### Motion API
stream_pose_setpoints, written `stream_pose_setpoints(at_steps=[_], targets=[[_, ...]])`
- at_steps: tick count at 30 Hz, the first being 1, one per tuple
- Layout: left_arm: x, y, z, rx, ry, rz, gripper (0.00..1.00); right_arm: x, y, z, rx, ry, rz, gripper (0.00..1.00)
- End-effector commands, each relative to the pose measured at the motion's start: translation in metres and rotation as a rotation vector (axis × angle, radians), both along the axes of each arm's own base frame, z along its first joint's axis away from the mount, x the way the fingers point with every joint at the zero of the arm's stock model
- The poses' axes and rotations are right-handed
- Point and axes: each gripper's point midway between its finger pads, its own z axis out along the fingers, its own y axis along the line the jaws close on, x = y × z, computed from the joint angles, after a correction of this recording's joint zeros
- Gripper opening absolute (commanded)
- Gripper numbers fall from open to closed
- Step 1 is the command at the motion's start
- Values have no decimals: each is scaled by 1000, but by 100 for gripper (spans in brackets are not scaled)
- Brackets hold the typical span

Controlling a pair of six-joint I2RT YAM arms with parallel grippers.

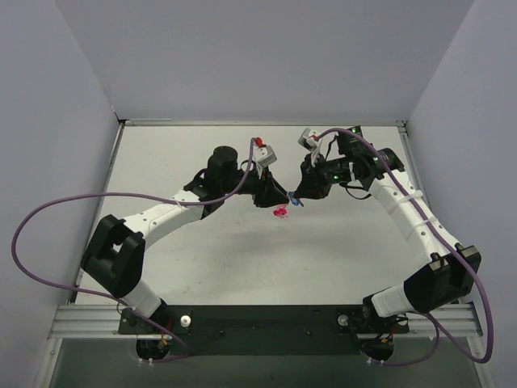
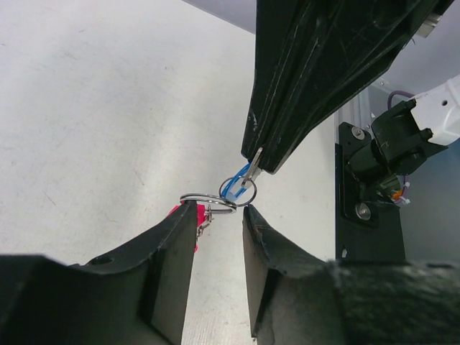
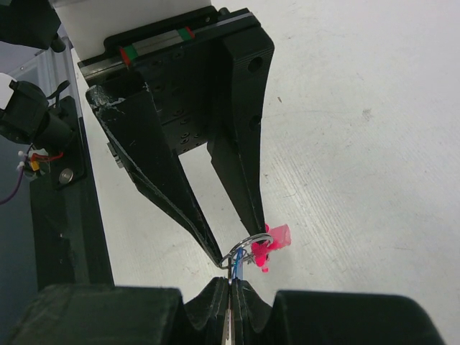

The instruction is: Remove the keys from the keyring

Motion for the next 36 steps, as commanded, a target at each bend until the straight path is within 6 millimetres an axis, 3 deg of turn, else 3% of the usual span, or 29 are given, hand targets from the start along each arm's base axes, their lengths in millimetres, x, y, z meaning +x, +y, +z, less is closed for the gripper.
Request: stream_pose_setpoints(at_steps=[1, 17, 26, 36], targets=[[6, 1, 28, -47, -63, 13, 44, -7, -2, 12, 21, -16, 13, 0], [0, -6, 23, -49, -45, -17, 46, -11, 4, 22, 10, -19, -8, 0], [-3, -6, 16, -37, -51, -37, 46, 0, -33, 9, -343, -81, -48, 0], [-11, -12, 16, -49, -42, -75, 48, -2, -37, -3, -490, -47, -67, 0]])
